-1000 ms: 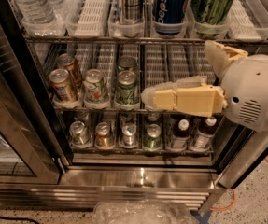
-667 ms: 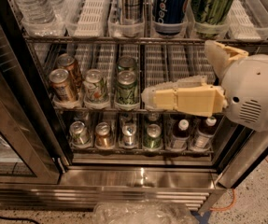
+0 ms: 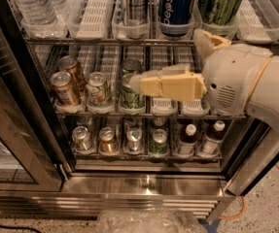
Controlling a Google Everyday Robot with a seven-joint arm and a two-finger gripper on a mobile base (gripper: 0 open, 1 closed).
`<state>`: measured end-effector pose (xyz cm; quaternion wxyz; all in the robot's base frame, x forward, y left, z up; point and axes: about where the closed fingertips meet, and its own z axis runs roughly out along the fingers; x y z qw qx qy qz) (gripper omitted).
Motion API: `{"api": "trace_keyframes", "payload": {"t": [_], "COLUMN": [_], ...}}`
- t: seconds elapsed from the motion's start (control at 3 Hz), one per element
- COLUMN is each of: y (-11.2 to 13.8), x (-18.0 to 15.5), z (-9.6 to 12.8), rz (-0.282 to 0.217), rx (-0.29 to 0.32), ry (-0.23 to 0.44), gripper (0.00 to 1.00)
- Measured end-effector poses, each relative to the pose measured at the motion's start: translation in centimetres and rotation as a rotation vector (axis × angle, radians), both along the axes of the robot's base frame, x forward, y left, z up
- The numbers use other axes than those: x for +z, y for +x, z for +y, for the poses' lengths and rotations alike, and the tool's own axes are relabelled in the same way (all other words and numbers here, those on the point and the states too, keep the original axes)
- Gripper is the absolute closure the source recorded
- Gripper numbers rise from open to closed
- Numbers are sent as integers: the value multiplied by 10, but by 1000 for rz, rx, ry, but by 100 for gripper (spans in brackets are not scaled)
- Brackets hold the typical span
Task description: Pick redbull can from top shelf of fridge
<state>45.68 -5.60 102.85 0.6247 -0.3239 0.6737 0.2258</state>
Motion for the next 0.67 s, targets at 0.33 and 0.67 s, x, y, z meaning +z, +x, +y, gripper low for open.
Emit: {"api": "trace_keyframes", "payload": {"t": [0.33,0.67], "y": [13,22], "x": [9,24], "z": [15,19], "rz": [-73,-138], "rx": [-79,-182], "ry": [-9,0], "gripper": [0,0]}}
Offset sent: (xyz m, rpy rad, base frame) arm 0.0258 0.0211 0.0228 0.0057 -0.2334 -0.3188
